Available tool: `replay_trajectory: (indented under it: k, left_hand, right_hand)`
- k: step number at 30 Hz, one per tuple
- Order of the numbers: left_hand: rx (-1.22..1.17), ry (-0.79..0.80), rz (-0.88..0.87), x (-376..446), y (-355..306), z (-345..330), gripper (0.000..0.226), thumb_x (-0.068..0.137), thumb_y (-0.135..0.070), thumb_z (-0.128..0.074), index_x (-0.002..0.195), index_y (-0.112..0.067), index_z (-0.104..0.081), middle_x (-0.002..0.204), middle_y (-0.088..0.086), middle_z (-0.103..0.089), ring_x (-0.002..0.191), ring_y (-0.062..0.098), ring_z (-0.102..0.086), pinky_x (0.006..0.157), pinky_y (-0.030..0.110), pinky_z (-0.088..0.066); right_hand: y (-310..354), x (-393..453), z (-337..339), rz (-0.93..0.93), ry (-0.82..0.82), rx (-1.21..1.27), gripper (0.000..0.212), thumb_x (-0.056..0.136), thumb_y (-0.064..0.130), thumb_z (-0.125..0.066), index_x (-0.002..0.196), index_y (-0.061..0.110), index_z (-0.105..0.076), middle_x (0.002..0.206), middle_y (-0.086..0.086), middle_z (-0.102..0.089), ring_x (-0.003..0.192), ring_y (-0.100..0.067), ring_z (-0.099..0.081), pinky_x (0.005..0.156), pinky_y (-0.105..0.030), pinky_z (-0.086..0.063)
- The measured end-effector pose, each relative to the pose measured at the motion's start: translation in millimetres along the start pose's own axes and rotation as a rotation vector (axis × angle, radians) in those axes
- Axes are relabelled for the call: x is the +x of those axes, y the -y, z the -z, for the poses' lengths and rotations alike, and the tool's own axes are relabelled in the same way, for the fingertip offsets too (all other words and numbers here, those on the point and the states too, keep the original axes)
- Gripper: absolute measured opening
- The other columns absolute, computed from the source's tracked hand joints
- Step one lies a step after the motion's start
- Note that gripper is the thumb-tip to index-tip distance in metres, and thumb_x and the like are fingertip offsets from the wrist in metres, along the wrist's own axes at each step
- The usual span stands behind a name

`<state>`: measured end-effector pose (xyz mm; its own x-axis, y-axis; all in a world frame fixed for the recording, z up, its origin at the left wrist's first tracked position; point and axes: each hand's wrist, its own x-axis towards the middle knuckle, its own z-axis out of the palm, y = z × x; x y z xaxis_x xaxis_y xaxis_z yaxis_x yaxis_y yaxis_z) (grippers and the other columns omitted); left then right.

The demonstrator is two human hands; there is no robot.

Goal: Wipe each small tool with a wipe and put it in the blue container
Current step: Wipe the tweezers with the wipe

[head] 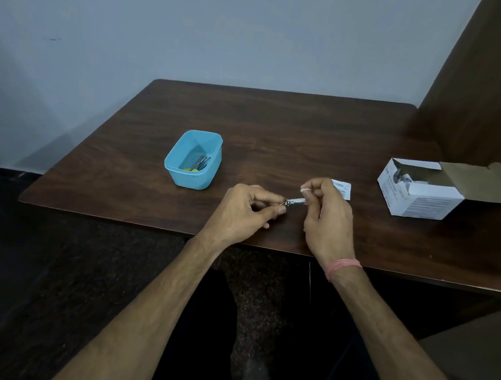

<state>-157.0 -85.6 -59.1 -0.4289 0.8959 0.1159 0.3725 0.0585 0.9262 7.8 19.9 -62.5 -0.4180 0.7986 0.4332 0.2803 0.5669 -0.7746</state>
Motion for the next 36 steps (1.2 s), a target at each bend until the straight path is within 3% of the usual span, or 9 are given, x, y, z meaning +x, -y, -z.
replay_trajectory:
  k: [2, 6, 9, 12, 16, 20, 29, 33, 36]
  left_hand:
    - [-0.018, 0.069, 0.015, 2.3, -0.2, 3.5, 0.014, 0.098, -0.01, -0.086, 0.112, -0.014, -0.089, 0.098, -0.005, -0.08, 0.085, 0.008, -0.077, 0.068, 0.023, -0.062]
    - [-0.058, 0.163, 0.073, 4.8, -7.1, 7.3, 0.021, 0.098, -0.013, -0.087, 0.119, -0.015, -0.086, 0.088, -0.001, -0.079, 0.081, 0.007, -0.071, 0.065, 0.022, -0.059]
    - [-0.086, 0.22, 0.106, 4.7, -12.1, 8.7, 0.033, 0.098, -0.015, -0.087, 0.131, -0.016, -0.082, 0.088, -0.001, -0.076, 0.079, 0.005, -0.07, 0.067, 0.019, -0.059]
    - [-0.073, 0.211, 0.099, 3.2, -12.3, 10.0, 0.024, 0.099, -0.019, -0.087, 0.123, -0.016, -0.086, 0.089, -0.003, -0.079, 0.08, 0.003, -0.071, 0.068, 0.021, -0.06]
    - [-0.127, 0.102, 0.059, -1.0, -11.5, 6.3, 0.018, 0.102, -0.016, -0.083, 0.119, -0.017, -0.086, 0.09, -0.001, -0.078, 0.081, 0.004, -0.071, 0.065, 0.023, -0.062]
    - [-0.136, 0.091, 0.023, -3.3, -8.8, 6.6, 0.024, 0.103, -0.013, -0.081, 0.126, -0.018, -0.083, 0.091, -0.004, -0.074, 0.088, 0.008, -0.071, 0.065, 0.023, -0.063]
    - [-0.065, 0.143, -0.017, -4.4, -8.7, 10.0, 0.029, 0.103, -0.012, -0.081, 0.132, -0.017, -0.083, 0.112, 0.016, -0.069, 0.094, 0.007, -0.073, 0.073, 0.023, -0.063]
    - [-0.069, 0.141, -0.026, -3.5, -6.8, 10.6, 0.028, 0.103, -0.011, -0.08, 0.131, -0.017, -0.083, 0.109, 0.015, -0.067, 0.094, 0.006, -0.072, 0.073, 0.024, -0.064]
    - [-0.053, 0.141, -0.03, -3.5, -6.7, 9.3, 0.027, 0.103, -0.011, -0.08, 0.129, -0.016, -0.084, 0.107, 0.014, -0.066, 0.093, 0.007, -0.071, 0.072, 0.023, -0.064]
  right_hand:
    - [-0.4, 0.8, -0.4, 0.027, -0.011, 0.003, 0.013, 0.11, 0.011, -0.061, 0.107, 0.022, -0.066, 0.101, 0.012, -0.071, 0.094, -0.004, -0.067, 0.086, -0.018, -0.05]
    - [-1.0, 2.2, 1.8, 0.044, 0.01, 0.052, 0.011, 0.109, 0.009, -0.063, 0.108, 0.018, -0.07, 0.1, 0.01, -0.072, 0.095, -0.008, -0.068, 0.085, -0.015, -0.049]
    - [-0.9, 3.6, 3.5, 0.023, 0.06, 0.101, 0.013, 0.108, 0.008, -0.064, 0.107, 0.019, -0.071, 0.099, 0.011, -0.073, 0.094, -0.012, -0.07, 0.085, -0.021, -0.054]
    - [0.3, 3.9, 3.8, -0.006, 0.031, 0.15, 0.012, 0.105, 0.01, -0.07, 0.105, 0.021, -0.075, 0.102, 0.013, -0.075, 0.094, -0.01, -0.072, 0.084, -0.031, -0.059]
    - [1.2, 0.4, 12.5, -0.115, -0.098, 0.3, 0.006, 0.101, 0.017, -0.08, 0.102, 0.023, -0.083, 0.099, 0.014, -0.076, 0.085, -0.008, -0.071, 0.066, -0.045, -0.066]
    - [2.7, -4.6, 16.7, -0.153, 0.106, 0.361, 0.005, 0.095, 0.021, -0.087, 0.098, 0.025, -0.086, 0.085, 0.002, -0.081, 0.071, -0.012, -0.071, 0.053, -0.034, -0.059]
    - [-6.0, -0.5, 15.1, -0.179, 0.095, 0.386, 0.009, 0.09, 0.03, -0.092, 0.092, 0.025, -0.085, 0.085, 0.006, -0.082, 0.066, -0.011, -0.067, 0.06, -0.031, -0.051]
    - [-6.4, -1.1, 12.0, -0.15, 0.104, 0.369, 0.007, 0.09, 0.028, -0.092, 0.092, 0.026, -0.085, 0.088, 0.004, -0.084, 0.074, -0.042, -0.07, 0.068, -0.049, -0.059]
    - [-8.4, 0.1, 11.3, -0.159, 0.05, 0.356, 0.007, 0.091, 0.028, -0.092, 0.09, 0.026, -0.085, 0.086, 0.005, -0.083, 0.07, -0.037, -0.069, 0.071, -0.046, -0.06]
